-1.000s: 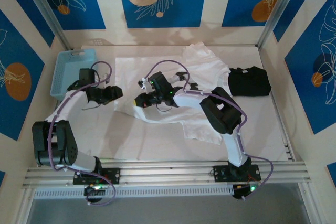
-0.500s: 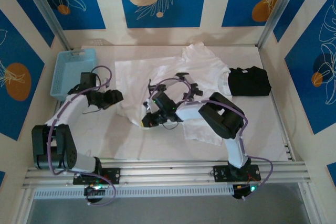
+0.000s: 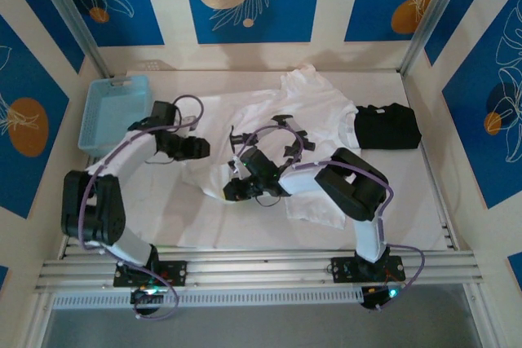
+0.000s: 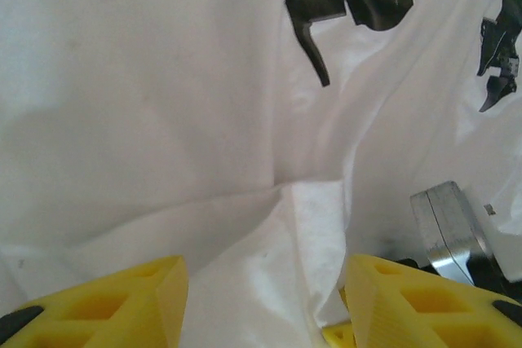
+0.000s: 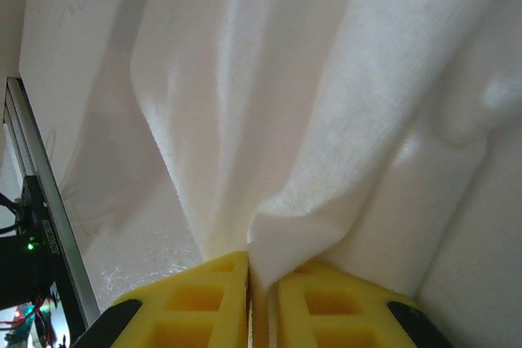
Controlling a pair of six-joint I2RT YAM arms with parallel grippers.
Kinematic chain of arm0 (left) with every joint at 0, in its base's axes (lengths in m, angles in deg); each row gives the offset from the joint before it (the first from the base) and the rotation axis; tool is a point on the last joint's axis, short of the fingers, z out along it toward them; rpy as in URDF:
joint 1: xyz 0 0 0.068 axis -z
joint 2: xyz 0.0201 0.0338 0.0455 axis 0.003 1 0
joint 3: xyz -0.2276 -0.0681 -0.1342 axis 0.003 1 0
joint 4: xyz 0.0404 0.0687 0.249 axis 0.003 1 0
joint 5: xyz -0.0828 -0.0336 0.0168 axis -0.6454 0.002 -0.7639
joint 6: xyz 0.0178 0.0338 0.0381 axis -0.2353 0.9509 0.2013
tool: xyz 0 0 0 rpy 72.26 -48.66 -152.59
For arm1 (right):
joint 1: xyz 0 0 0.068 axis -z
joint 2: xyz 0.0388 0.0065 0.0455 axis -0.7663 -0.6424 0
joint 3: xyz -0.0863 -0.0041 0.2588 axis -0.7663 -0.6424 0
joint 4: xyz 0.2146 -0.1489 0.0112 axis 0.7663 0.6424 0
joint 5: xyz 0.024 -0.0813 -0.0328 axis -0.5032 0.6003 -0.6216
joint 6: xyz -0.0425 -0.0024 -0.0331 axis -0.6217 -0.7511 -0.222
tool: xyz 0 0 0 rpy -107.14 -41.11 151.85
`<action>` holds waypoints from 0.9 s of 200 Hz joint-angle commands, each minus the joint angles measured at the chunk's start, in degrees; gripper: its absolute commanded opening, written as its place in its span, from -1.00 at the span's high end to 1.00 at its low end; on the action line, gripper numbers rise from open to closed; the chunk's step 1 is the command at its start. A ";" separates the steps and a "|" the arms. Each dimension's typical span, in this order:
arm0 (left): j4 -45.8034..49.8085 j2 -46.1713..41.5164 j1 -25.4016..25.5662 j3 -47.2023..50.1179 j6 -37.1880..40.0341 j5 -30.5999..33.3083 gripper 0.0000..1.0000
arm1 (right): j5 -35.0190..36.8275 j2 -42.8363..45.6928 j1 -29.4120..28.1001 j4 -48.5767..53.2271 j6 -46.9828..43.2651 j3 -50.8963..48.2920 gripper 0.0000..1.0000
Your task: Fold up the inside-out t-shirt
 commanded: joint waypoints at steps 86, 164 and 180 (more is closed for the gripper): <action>7.52 13.13 5.38 -8.50 14.70 -4.02 -0.10 | 0.77 1.68 1.80 -4.45 1.27 -2.99 0.73; 11.75 14.67 6.37 -9.38 16.90 -0.77 0.07 | 0.69 1.90 2.10 -4.99 1.29 -3.50 0.74; 11.86 14.95 6.42 -9.37 17.32 0.99 0.06 | 0.61 1.90 2.17 -4.99 1.27 -3.53 0.75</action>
